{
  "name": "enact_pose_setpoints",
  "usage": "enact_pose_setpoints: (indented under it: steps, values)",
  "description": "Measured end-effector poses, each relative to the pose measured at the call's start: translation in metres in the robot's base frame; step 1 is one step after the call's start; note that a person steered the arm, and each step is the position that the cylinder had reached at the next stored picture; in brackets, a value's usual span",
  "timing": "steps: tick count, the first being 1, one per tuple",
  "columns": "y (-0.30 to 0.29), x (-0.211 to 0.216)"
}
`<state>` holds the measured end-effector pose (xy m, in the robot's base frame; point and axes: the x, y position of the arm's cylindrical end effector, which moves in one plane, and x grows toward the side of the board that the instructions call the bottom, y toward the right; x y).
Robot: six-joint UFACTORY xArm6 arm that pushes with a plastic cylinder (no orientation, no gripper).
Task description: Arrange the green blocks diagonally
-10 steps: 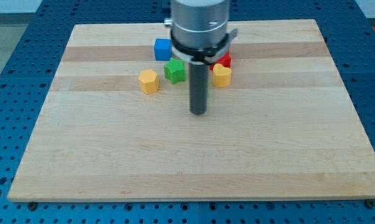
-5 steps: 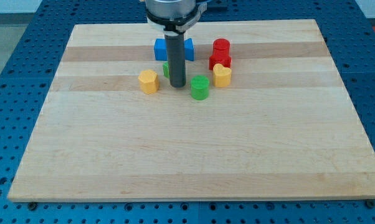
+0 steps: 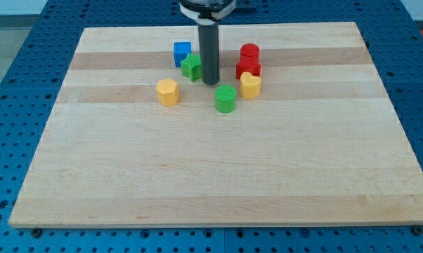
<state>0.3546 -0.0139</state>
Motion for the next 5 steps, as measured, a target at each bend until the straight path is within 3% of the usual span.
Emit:
enact_pose_setpoints:
  steps: [3, 5]
  values:
    - [0.000, -0.023]
    - [-0.039, -0.017]
